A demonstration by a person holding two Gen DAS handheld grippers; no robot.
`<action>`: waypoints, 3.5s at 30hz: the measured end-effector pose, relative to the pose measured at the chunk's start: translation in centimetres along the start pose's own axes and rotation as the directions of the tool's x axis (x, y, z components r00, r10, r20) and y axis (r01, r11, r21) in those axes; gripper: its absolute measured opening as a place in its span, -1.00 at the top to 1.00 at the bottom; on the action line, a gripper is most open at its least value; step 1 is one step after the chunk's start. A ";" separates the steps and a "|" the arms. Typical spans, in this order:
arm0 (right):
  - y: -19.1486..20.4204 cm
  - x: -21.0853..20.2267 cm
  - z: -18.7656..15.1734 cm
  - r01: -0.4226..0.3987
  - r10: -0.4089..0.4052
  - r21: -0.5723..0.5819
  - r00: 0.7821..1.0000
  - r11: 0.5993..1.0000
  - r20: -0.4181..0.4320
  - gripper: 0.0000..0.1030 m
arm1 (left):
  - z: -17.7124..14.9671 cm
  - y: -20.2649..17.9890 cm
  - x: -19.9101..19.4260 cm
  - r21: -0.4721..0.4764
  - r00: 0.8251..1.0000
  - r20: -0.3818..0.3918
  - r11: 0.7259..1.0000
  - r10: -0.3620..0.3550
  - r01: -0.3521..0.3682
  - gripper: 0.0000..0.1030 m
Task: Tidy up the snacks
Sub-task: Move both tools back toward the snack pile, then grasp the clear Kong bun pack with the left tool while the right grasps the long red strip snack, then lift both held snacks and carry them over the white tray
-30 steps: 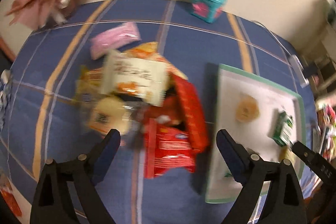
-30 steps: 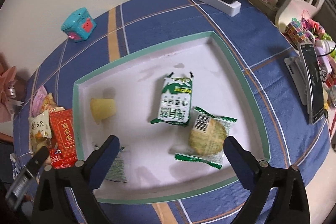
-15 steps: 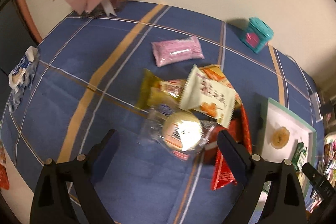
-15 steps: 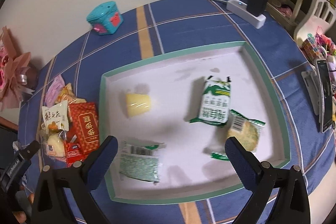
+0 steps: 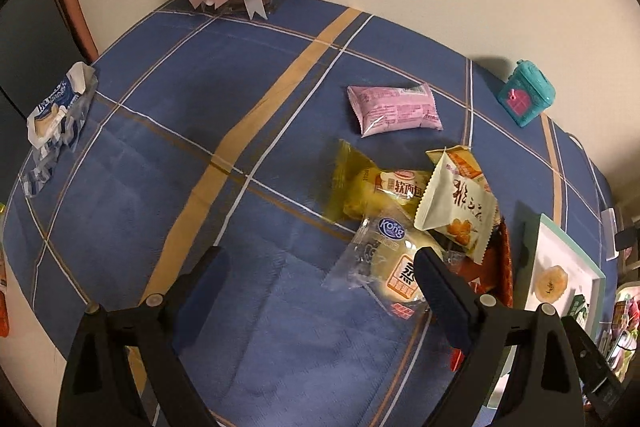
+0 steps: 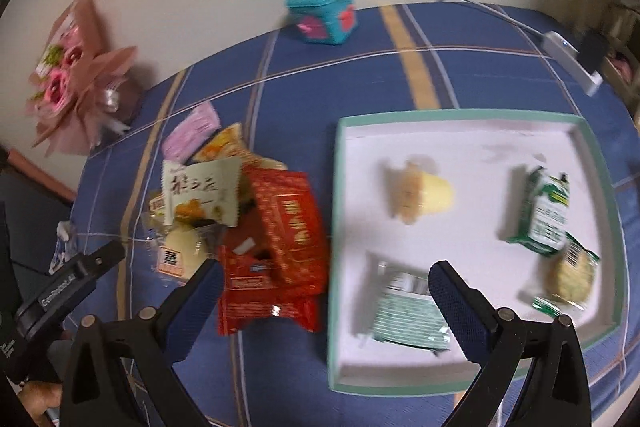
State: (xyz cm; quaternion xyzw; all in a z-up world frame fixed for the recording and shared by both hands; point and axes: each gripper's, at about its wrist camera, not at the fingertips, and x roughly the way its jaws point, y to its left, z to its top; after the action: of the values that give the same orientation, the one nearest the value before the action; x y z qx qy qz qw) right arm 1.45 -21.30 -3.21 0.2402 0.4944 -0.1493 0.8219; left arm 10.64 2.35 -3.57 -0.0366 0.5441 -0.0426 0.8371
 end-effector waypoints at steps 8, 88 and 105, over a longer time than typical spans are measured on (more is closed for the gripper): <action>1.4 2.0 0.7 0.010 -0.010 -0.031 1.000 0.999 0.000 -1.00 | 0.8 -1.7 1.7 0.025 0.998 -0.041 0.999 -0.038 0.039 -0.83; 2.8 7.5 1.5 0.121 -0.126 -0.126 0.991 0.985 -0.032 0.77 | -0.1 -4.3 8.9 0.021 0.977 -0.212 0.999 -0.024 0.029 -0.16; 2.9 0.9 4.1 0.050 -0.042 -0.083 0.995 0.995 0.090 0.78 | 2.7 -2.7 1.4 -0.010 0.997 -0.041 0.997 -0.072 0.072 -0.14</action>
State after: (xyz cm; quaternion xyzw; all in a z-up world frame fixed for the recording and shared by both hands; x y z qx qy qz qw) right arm 6.30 -21.06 -1.67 0.1866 0.4689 -0.1574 0.8489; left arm 13.57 -0.44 -3.52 -0.0588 0.5598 -0.0713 0.8235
